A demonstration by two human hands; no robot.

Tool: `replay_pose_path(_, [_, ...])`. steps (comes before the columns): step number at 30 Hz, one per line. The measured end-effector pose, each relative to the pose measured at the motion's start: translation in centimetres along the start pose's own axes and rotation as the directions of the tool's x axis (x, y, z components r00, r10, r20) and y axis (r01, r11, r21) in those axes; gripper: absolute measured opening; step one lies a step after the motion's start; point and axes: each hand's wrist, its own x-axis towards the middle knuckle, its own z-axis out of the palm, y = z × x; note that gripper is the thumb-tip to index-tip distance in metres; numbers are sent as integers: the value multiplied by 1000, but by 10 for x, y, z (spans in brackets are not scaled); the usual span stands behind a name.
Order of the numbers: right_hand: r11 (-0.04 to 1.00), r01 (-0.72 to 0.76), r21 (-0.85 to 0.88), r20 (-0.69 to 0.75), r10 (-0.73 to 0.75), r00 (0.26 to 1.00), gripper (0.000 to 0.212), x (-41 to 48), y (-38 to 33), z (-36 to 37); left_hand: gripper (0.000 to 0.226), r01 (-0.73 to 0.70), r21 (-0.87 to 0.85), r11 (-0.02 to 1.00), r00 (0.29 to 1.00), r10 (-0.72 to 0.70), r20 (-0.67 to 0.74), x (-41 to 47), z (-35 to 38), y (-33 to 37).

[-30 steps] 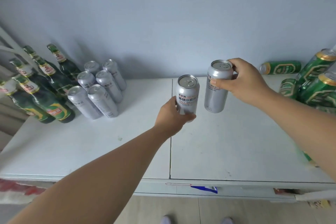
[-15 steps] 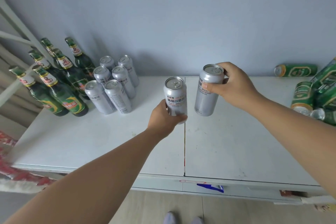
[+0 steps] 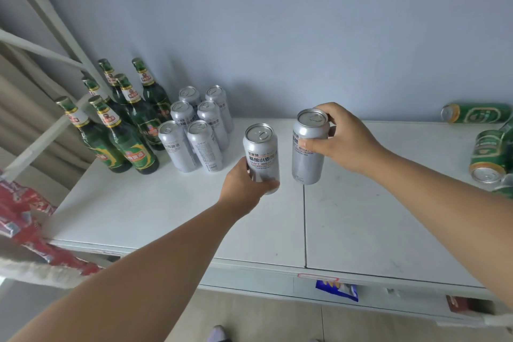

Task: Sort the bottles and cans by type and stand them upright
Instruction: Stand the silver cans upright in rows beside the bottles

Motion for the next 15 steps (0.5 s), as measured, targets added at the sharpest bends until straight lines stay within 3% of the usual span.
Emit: replay_pose_path(15, [993,-92,-70,-57,89,994,54,15,-76,183,48,-60,5,998,995,59,75,31,-166,-104])
